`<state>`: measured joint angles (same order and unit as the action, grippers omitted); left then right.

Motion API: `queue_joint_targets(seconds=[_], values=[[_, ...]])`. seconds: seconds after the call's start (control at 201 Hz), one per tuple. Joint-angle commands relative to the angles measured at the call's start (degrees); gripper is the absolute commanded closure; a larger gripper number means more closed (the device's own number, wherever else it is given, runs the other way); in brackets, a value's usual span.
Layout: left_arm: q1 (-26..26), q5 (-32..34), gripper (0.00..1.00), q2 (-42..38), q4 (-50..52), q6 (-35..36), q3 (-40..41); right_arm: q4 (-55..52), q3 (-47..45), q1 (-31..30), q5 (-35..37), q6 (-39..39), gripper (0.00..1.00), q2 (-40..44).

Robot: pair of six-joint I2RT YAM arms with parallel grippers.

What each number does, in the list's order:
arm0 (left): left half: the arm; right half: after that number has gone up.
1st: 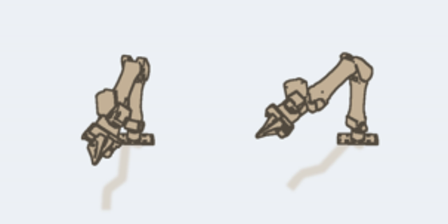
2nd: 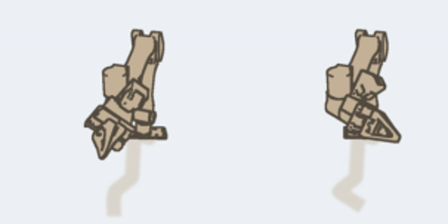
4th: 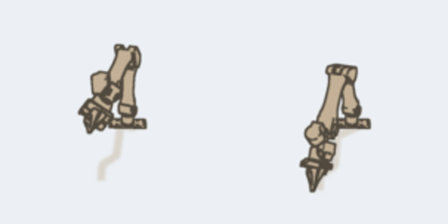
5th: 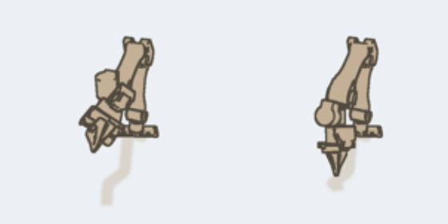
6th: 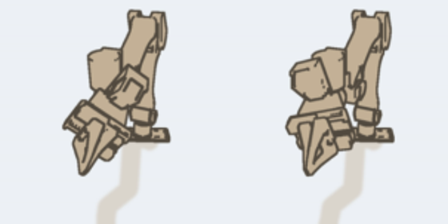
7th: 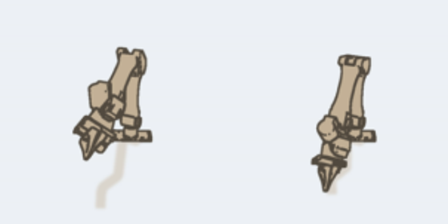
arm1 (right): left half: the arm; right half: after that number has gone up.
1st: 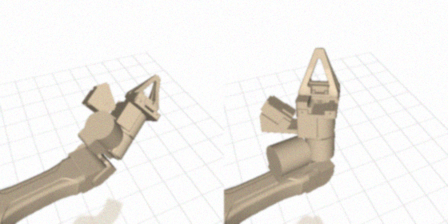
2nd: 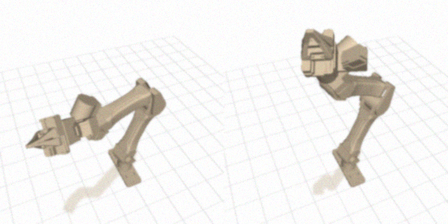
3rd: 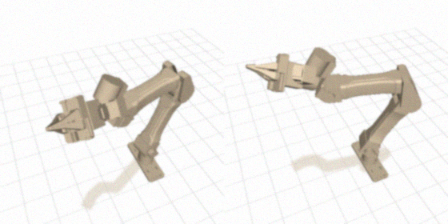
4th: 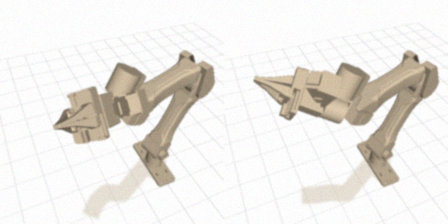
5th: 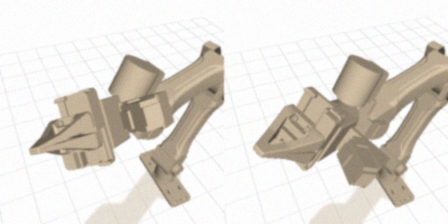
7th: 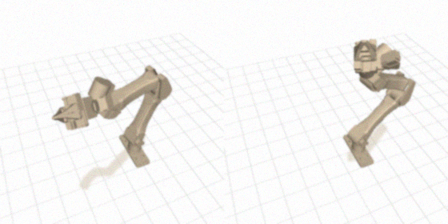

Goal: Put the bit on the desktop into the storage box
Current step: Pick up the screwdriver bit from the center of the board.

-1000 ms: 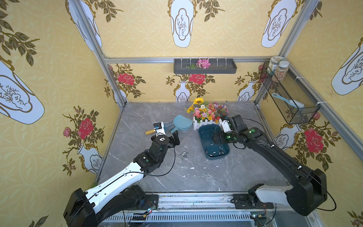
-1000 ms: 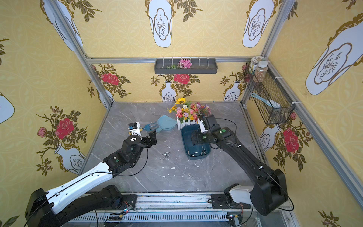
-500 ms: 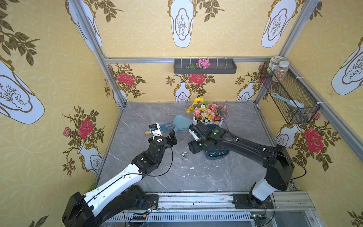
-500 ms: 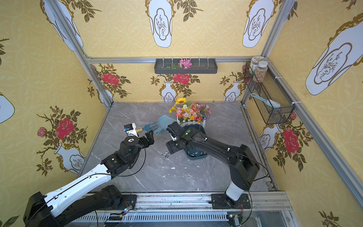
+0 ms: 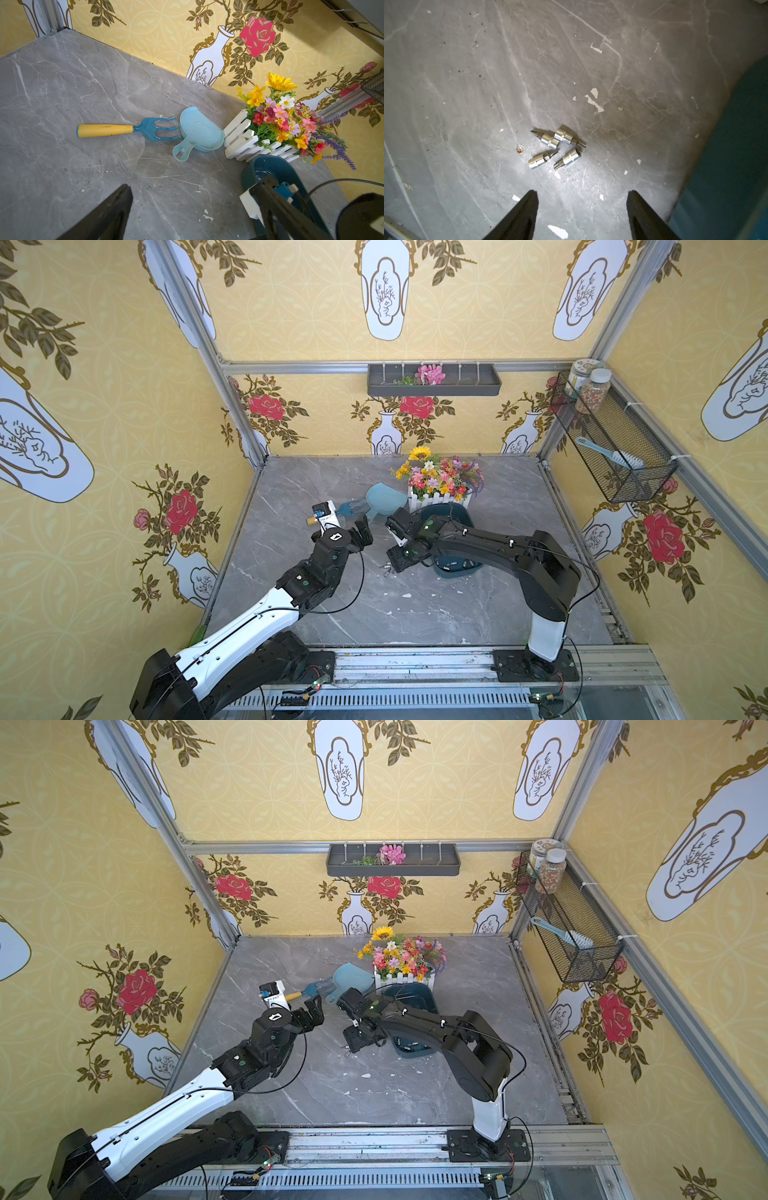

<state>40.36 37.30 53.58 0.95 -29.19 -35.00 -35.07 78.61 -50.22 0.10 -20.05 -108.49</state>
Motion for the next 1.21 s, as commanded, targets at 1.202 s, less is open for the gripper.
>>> queue_joint_targets(seconds=[1.202], values=[[-1.0, 0.8, 0.0, -1.8, 1.3, -0.6, 1.4, 2.2, 1.8, -0.7, -1.1, -2.6, 0.61, -8.0]])
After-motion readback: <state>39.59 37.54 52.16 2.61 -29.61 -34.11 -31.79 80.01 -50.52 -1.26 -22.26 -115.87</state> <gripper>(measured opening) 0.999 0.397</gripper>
